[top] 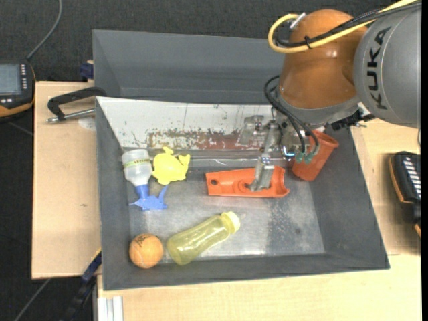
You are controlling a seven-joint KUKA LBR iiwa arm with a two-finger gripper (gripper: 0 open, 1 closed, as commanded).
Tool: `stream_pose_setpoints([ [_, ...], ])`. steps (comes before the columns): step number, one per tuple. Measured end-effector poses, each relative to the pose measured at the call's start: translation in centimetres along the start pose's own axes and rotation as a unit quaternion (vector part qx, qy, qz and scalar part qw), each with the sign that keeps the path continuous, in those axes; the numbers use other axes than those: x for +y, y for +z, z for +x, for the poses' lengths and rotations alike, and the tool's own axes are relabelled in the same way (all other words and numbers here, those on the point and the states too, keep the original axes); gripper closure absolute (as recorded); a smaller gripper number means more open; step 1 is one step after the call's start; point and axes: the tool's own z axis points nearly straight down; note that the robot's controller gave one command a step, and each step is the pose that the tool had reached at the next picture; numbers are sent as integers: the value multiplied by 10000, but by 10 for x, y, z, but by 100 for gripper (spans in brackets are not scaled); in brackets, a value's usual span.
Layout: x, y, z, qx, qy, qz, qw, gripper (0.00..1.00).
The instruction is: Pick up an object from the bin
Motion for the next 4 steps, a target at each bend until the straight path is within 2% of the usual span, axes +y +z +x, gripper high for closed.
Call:
stream_pose_setpoints([
  [1,0,-5,-2,-45,6,-3,10000,0],
  [2,-8,69,-5,-45,128,-7,9999,0],
  [3,-15,100,-3,-8,137,-6,9999,0],
  [4,-16,85,-25,-73,680,-19,9977,0],
])
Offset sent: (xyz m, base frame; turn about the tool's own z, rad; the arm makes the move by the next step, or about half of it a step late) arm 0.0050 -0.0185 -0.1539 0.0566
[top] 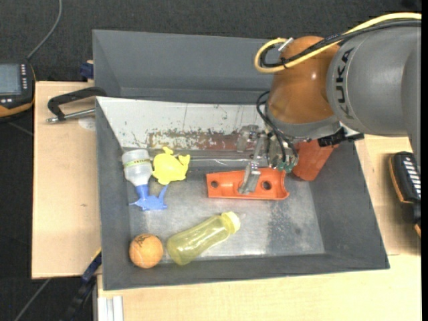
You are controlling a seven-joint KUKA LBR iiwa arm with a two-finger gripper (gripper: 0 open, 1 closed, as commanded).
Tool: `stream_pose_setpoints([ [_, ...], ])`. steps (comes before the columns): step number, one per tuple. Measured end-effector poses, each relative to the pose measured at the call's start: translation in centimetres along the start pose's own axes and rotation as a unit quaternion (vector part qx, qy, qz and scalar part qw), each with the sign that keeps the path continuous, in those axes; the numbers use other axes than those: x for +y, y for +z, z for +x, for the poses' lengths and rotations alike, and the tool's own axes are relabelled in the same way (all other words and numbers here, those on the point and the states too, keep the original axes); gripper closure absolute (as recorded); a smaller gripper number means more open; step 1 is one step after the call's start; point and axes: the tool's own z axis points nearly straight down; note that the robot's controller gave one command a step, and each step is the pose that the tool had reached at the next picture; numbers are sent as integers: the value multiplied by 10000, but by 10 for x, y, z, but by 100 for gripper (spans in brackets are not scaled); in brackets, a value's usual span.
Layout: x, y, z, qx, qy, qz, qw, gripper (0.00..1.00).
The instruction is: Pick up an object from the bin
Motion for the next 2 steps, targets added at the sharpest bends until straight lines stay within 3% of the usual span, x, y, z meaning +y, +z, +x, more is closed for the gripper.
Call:
stream_pose_setpoints([
  [1,-24,71,9,75,-389,10,9992,0],
  [2,-11,68,-4,-25,184,-11,9998,100],
])
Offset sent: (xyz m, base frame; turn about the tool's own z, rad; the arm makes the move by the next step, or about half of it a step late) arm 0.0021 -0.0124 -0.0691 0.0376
